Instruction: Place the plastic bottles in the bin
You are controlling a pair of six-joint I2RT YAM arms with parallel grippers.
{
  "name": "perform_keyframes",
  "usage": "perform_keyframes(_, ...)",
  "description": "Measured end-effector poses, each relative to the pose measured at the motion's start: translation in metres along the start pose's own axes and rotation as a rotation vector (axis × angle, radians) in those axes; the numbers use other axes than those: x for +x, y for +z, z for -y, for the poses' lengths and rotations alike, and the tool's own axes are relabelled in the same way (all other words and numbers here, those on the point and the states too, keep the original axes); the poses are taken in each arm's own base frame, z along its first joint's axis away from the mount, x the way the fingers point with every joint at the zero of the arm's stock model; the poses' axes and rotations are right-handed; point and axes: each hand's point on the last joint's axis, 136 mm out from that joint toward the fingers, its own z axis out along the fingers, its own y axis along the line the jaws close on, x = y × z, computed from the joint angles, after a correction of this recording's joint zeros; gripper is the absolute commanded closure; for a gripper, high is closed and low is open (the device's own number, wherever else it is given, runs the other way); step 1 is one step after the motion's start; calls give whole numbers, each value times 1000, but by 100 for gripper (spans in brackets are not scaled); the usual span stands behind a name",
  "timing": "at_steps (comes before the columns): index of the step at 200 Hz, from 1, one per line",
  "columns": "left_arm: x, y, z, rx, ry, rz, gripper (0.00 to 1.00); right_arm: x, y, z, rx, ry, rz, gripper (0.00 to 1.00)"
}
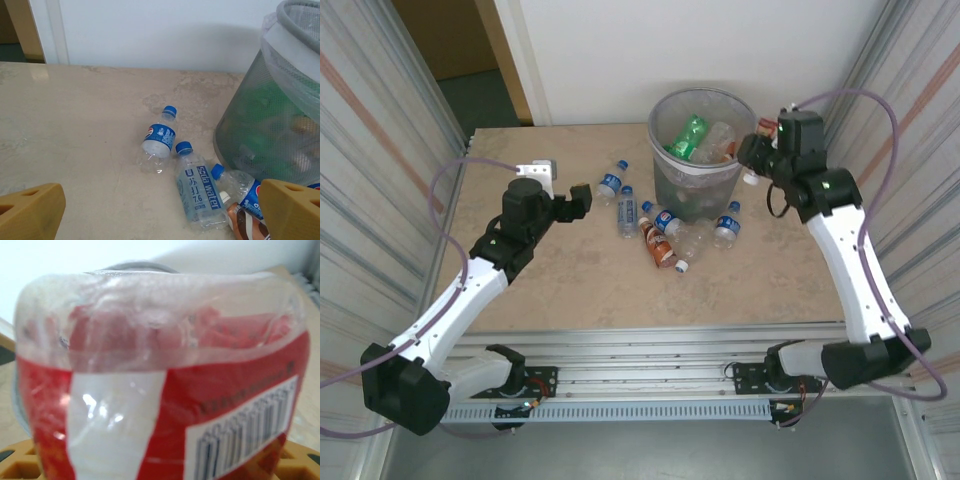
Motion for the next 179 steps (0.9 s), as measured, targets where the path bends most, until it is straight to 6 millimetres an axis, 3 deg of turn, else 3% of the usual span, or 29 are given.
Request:
perform_keyframes(70, 17, 13, 9, 51, -32, -66, 1, -14, 72, -55, -165, 29, -27, 44)
perform_keyframes(135, 28, 20, 15, 83, -61, -109, 1, -24, 112, -117, -258, 1, 0, 43)
perform_keyframes(179, 29, 21, 16, 85, -73, -113, 1, -11, 136, -140, -260, -8, -13, 42)
